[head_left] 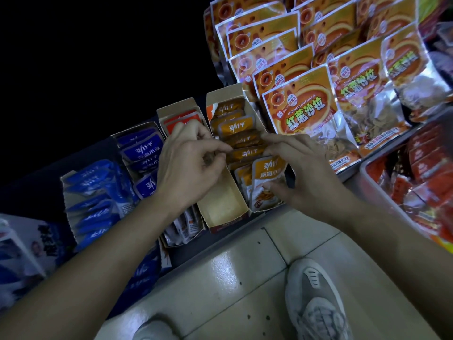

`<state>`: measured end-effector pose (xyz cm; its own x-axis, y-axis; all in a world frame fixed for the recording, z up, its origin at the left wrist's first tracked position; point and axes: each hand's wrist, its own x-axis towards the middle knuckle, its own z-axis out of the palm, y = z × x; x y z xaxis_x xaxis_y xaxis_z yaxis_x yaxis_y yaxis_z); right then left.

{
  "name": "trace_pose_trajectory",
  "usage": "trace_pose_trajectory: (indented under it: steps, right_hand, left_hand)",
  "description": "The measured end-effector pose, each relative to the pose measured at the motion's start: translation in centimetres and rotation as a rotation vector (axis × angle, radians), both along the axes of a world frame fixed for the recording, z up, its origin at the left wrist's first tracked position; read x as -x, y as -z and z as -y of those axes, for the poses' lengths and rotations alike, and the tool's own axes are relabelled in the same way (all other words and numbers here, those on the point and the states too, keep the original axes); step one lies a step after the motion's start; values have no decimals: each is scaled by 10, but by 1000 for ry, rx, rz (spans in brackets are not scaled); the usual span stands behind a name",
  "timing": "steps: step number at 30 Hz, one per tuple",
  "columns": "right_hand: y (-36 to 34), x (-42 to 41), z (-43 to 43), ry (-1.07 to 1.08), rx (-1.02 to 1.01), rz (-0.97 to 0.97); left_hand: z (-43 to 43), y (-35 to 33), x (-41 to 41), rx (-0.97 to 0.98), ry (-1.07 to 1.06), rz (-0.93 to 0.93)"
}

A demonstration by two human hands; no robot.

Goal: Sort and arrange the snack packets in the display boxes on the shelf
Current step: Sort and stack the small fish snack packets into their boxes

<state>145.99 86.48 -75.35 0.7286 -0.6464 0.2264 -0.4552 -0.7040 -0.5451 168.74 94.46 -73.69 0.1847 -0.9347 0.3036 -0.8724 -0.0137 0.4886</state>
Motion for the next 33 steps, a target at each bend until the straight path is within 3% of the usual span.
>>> trace_pose_trajectory:
  steps: [10, 16, 19, 24, 33]
  right_hand:
    - [-2, 8, -4, -30, 46, -9]
    - [2, 12, -8, -35, 17, 8]
    - [4, 12, -10, -53, 28, 46]
    - [4, 1, -5, -37, 135, 125]
    - [4, -17, 25, 106, 39, 77]
  left_hand:
    - [20, -16, 5, -216, -108, 170]
    - [20, -10, 9, -171, -123, 125]
    - [14, -6, 11, -50, -94, 118]
    - [10, -6, 11, 156, -88, 1]
    - [15, -3, -1, 80, 9, -200]
